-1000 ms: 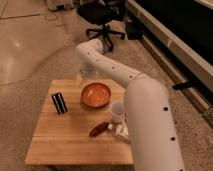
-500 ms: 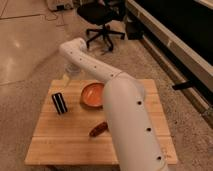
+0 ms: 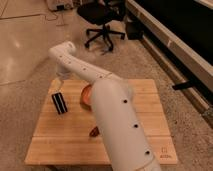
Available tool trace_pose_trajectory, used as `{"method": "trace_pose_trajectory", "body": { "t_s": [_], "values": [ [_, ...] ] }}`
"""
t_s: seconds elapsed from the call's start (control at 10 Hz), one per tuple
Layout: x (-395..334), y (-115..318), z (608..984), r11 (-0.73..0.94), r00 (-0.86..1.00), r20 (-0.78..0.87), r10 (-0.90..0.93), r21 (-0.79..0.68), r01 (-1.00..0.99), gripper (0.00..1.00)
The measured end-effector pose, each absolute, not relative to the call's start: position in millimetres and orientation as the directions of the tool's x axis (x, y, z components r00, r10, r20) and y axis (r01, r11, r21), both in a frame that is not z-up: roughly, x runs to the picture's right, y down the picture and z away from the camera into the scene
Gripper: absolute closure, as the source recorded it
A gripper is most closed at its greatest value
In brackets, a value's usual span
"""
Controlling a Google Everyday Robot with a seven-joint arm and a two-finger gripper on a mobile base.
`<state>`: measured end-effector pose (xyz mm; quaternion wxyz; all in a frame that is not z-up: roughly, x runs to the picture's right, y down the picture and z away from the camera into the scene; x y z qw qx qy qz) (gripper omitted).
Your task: Knock the eraser over
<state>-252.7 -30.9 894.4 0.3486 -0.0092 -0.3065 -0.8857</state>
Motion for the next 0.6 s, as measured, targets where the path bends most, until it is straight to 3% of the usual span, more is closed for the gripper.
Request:
{"method": "trace_pose_trajectory", "body": {
  "t_s": [0.6],
  "values": [
    [-219,-1,877,-0.539,-0.760,0.229,-0.608,0.584,0.607,0.20]
  ]
}}
